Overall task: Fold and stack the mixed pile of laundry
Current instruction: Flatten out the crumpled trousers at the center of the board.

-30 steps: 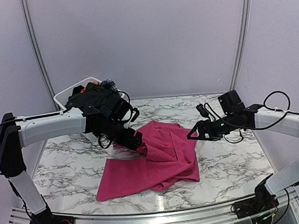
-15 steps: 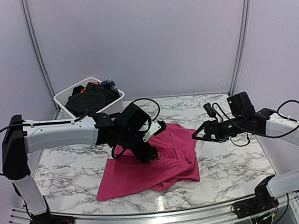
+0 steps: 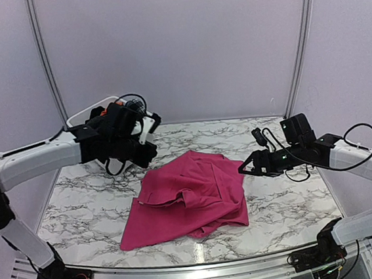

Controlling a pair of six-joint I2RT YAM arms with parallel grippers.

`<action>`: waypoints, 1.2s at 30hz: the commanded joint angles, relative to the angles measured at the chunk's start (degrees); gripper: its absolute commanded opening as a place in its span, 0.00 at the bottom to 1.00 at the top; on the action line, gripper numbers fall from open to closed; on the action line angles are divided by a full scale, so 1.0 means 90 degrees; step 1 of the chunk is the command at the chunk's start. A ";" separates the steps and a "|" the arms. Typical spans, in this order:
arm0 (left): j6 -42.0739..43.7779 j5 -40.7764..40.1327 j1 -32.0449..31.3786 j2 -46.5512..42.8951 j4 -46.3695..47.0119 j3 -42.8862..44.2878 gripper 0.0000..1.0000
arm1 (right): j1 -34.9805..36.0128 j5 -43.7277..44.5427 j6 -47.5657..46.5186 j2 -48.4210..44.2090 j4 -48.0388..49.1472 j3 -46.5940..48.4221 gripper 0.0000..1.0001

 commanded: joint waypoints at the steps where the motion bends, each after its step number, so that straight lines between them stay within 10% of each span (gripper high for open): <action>1: -0.1110 -0.0165 0.0456 -0.1415 0.0324 -0.0580 0.00 | 0.0513 0.0335 -0.0117 0.0199 0.0094 0.0544 0.83; 4: -0.1031 0.0730 0.0412 -0.1784 0.0332 -0.1084 0.11 | 0.0935 0.0520 -0.0210 0.0441 0.0023 0.0735 0.82; 8: -0.0416 0.0603 -0.0712 -0.1456 0.0354 -0.1091 0.94 | 0.0956 0.0463 0.0036 0.0457 0.0304 0.0555 0.82; 15: 0.0370 0.0556 -0.1615 0.0150 0.0167 -0.0231 0.99 | 0.0958 0.0406 0.0137 0.0329 0.0277 0.0407 0.82; 19: 0.0567 -0.0272 -0.1706 0.1248 -0.0530 0.0510 0.82 | 0.0958 0.0459 0.0205 0.0154 0.0266 0.0351 0.82; 24: 0.0315 -0.0481 -0.1380 0.1273 -0.0959 0.0879 0.02 | 0.0955 0.0552 0.0109 0.0056 0.0157 0.0369 0.82; 36: -0.2536 0.0592 0.1065 -0.0793 0.0427 -0.1057 0.00 | 0.2689 0.2175 -0.1296 0.0987 0.0014 0.1523 0.80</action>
